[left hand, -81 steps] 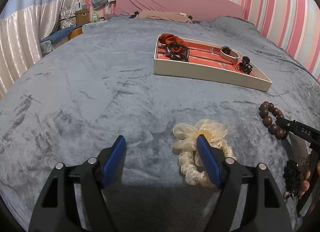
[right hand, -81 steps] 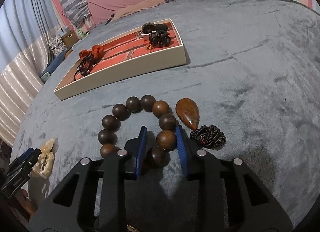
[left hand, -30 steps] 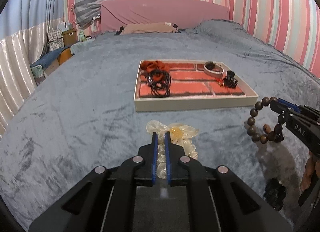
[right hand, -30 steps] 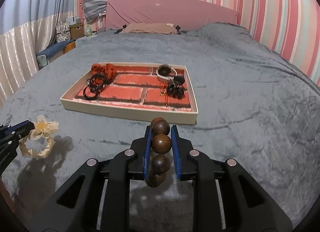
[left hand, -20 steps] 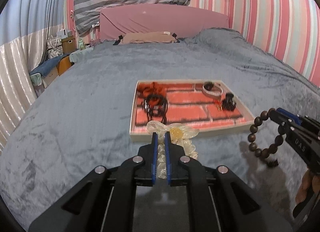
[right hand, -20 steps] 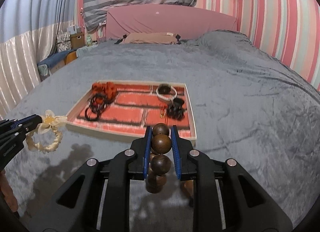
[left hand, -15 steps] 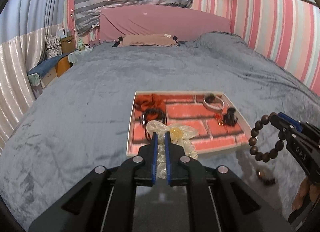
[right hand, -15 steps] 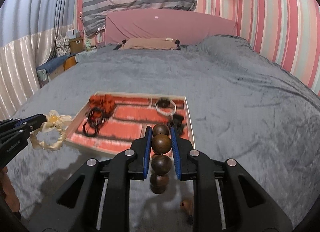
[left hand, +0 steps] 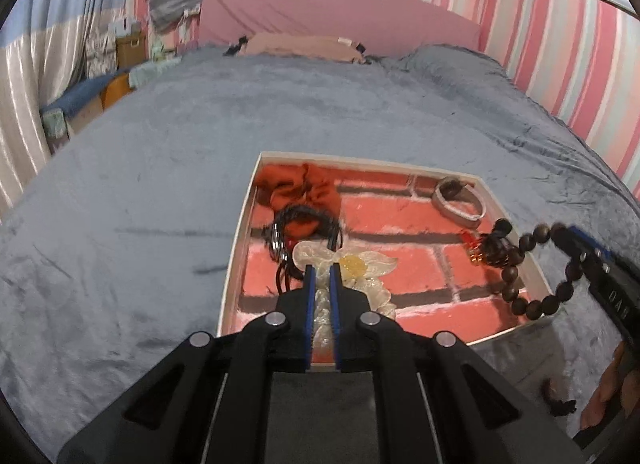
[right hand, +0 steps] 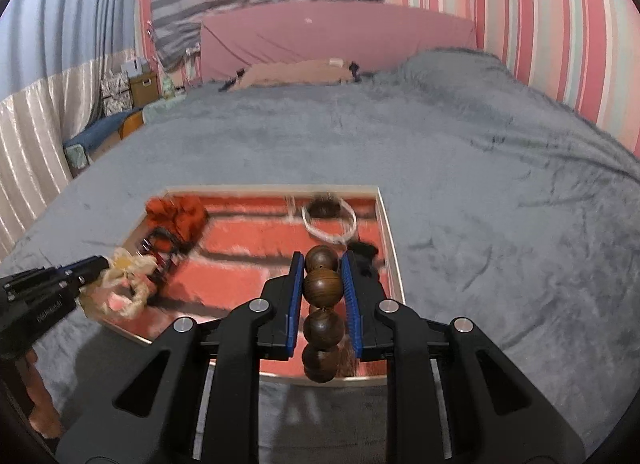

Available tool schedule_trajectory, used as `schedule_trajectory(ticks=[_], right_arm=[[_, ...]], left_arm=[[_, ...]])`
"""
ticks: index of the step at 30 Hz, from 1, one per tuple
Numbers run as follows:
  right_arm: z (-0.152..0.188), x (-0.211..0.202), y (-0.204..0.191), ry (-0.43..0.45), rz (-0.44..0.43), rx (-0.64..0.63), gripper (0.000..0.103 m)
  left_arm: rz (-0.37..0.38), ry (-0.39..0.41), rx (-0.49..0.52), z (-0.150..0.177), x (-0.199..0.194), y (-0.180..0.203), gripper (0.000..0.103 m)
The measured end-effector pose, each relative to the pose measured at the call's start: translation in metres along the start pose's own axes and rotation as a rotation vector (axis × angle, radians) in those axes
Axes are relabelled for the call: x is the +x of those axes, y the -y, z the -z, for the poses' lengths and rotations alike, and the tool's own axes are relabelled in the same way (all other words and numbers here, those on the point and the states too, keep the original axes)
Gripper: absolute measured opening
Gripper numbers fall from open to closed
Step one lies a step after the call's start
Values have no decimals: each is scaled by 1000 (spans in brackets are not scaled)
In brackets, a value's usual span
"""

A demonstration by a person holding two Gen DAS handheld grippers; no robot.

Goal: Organize jewelry
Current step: 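Carry scrunchie and bead bracelet into the tray while both tools open to release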

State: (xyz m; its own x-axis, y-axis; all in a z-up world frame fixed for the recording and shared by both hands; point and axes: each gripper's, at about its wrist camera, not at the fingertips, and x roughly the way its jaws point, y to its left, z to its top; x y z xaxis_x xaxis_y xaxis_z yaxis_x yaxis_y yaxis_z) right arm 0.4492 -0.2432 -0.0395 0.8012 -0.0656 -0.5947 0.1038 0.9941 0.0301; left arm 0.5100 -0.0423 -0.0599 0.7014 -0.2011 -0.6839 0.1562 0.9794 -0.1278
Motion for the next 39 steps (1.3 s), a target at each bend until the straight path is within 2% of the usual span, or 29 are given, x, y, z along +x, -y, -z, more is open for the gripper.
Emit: schedule_trajectory(ticks=[9,15,20,24,30,39], right_arm=[[20,33,11,-98,64,-29,20],[29,44,13,-139,57,-20,20],[28,44,10,-140,38,-43,20],[27,45,26,-157,-24,28,20],[20,54,35,-197,-79,60,20],[28,62,35,-235,-70,30,21]], left_arm=[[-57,-66,8,9,45,-6,8],[-86,-77,25,12,55,-7,11],[-96,-77,33,12,57,-8,11],[-109,-61,52,14,57,-6,11],[-89,-48,36,17,55,-10,12],[-84,-34,47,20,53,-9,12]])
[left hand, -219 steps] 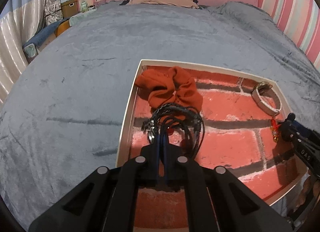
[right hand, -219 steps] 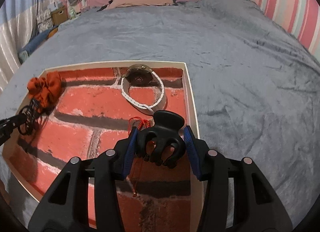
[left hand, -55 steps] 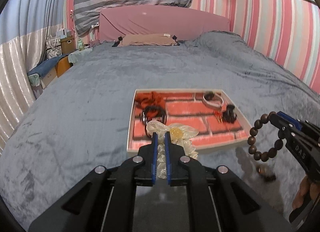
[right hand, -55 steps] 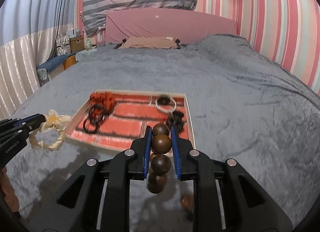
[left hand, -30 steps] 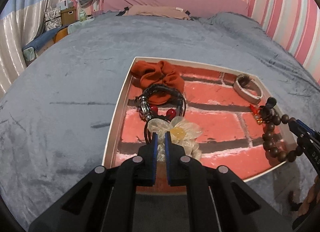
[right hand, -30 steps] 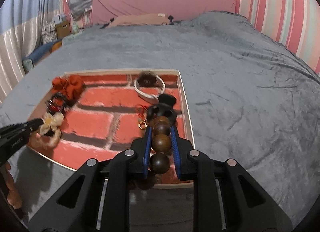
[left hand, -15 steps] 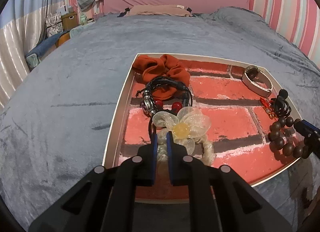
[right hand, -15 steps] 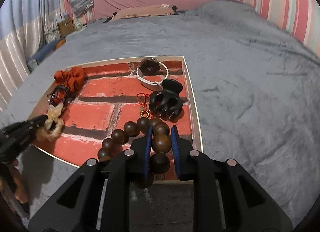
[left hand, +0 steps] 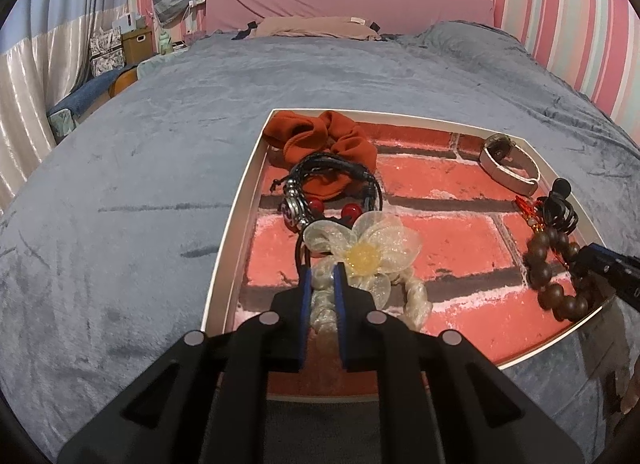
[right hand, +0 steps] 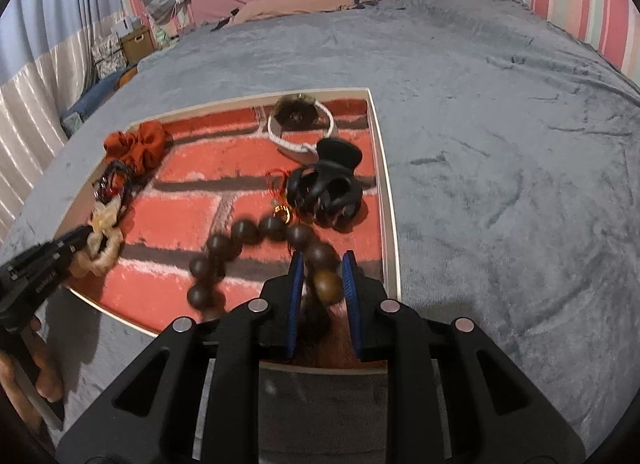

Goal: Organize jewelry
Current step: 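Carry scrunchie and bead bracelet into the tray while both tools open to release, then move the left tool to the black scrunchie while the right approaches the brown teardrop pendant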

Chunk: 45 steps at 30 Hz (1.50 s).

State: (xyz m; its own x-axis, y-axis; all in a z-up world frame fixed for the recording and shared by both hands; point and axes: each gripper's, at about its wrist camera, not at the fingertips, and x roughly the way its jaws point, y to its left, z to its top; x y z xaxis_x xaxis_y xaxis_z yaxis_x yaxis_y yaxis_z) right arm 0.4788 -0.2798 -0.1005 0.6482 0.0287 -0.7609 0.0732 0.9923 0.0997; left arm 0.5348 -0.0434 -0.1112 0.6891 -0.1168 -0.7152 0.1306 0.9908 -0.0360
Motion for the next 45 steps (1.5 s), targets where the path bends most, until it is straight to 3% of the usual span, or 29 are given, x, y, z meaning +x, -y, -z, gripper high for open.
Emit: schedule_trajectory(ticks=[1,4,6,8,11,15,20,25,33,38,45], right_arm=[[0,-2,2,4,-8,6,21],[-2,-16,10,43,-45,37,40],[-6,-30,15,80,-61,43,46],[-10,-45,20,108,-57,37,56],[-10,-74,30,161,-58,38,73],[-5,-107,36,214,-31,20,84],[9,-147,39,272,-27,31,96],[30,-186,33,305,25,-15,99],[73,-220,27,311,53,-70,99],[102,-230,25,302,55,-87,99],[134,-229,35,297,82,-87,99]], left_arm=[[3,1,-1,0,0,0,12],[8,2,-3,0,-1,-1,12],[10,7,-2,0,-3,-1,18],[-17,21,2,0,-7,1,60],[-31,52,21,-2,-18,6,60],[-22,69,32,-4,-40,13,60],[-33,114,51,-4,-89,21,70],[-10,164,2,0,-153,20,82],[10,200,-27,28,-236,30,88],[-19,215,20,60,-262,51,90],[0,190,27,106,-273,76,90]])
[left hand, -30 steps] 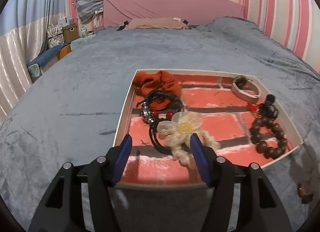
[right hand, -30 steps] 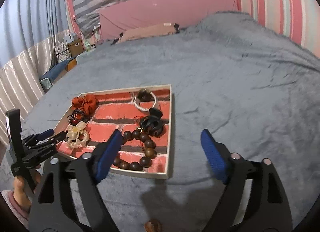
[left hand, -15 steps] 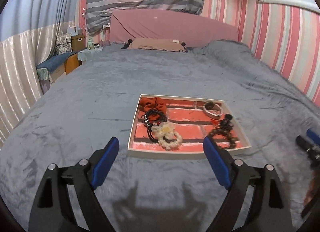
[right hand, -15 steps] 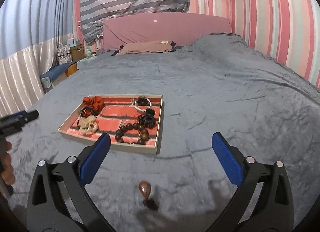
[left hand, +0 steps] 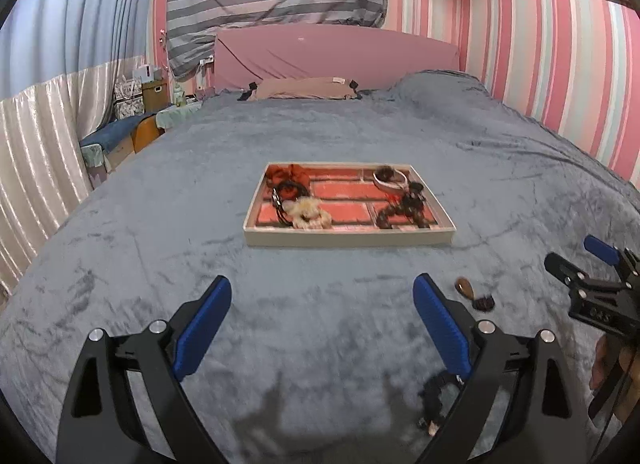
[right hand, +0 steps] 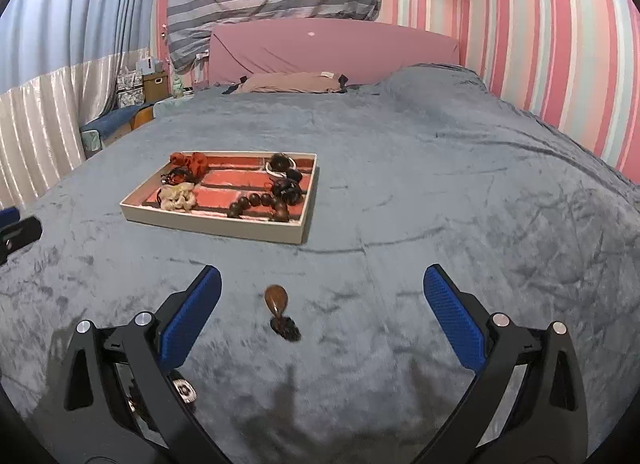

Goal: Organize jewelry
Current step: 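Move the left tool to the black scrunchie while the right approaches the brown teardrop pendant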

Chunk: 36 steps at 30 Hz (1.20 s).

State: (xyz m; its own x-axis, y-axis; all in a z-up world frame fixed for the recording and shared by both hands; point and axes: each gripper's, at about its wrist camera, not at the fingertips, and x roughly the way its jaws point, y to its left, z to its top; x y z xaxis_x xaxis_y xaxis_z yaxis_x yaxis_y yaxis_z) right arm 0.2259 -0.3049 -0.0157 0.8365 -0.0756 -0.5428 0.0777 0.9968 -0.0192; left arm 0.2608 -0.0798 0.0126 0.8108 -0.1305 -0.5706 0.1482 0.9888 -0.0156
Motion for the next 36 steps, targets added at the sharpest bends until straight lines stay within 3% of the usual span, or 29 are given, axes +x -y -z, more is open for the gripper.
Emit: schedule_trajectory(ticks=[9,18,28,31,33,36], right_arm=[[31,24,11,-45,13,43,99],[56,61,-8,-112,23,-39,98],[54,99,-19,-187,-1,-64,81],[53,108,-20,-205,-5,-63,72],[52,113,-20,-217,-6,-59,66],[51,117,-21,-220,-13,-59,56]], left_arm=[[15,-66,9,47,17,21,90],[76,-154,33,81,47,39,90],[97,-229,135,94,77,67,89],[118,-256,157,98,85,70,73],[129,-253,161,98,87,70,67],[156,-253,165,97,91,70,47]])
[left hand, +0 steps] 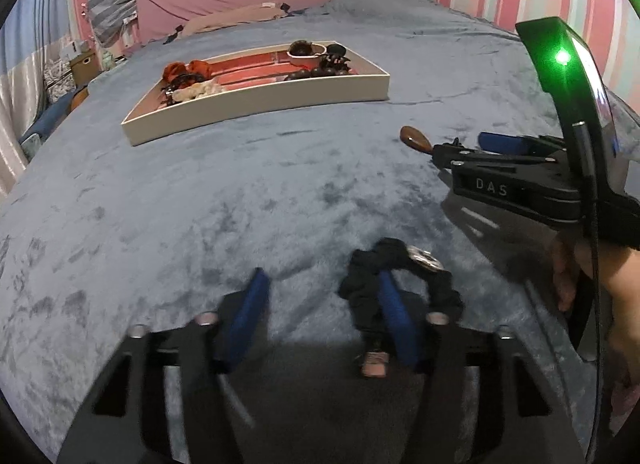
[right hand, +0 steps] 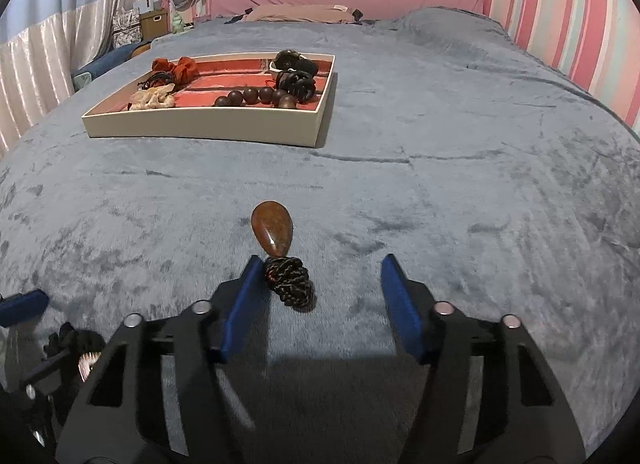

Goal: Organize jewelry
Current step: 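Move the left tool to the black scrunchie while the right approaches the brown teardrop pendant, then grasp the black scrunchie with the left tool while the right grasps the teardrop pendant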

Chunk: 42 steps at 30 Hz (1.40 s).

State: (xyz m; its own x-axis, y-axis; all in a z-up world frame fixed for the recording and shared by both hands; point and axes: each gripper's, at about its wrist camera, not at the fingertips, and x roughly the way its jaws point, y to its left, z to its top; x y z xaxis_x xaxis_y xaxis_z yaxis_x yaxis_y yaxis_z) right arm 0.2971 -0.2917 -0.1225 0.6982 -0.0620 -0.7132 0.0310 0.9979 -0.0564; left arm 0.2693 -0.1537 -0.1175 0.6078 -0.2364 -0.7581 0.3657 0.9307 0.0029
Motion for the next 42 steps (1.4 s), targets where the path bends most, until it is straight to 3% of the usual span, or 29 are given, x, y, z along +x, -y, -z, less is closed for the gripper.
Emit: schedule_trajectory(ticks=[2,5,7,23,37,42], right_arm=[[0,2,-2,-6,-7,-8,44],[0,4,-4,-10,-20,-23,30],[0,6,-6,-15,-21,-31,23],[-16,-16,-10,58,4,-30,21],[-98,-38,-17,174,-11,8,21],[-132,-29,-26,195,-23,5,21]], left_arm=[[13,3,-2,0,1,-1,31],[31,2,-8,-1,1,-3,18],[35,5,-18,-2,1,-5,16],[5,68,-19,-22,-17,-20,12],[-123,187,-99,-127,-29,-114,12],[-131,186,-141,-170,-12,-147,12]])
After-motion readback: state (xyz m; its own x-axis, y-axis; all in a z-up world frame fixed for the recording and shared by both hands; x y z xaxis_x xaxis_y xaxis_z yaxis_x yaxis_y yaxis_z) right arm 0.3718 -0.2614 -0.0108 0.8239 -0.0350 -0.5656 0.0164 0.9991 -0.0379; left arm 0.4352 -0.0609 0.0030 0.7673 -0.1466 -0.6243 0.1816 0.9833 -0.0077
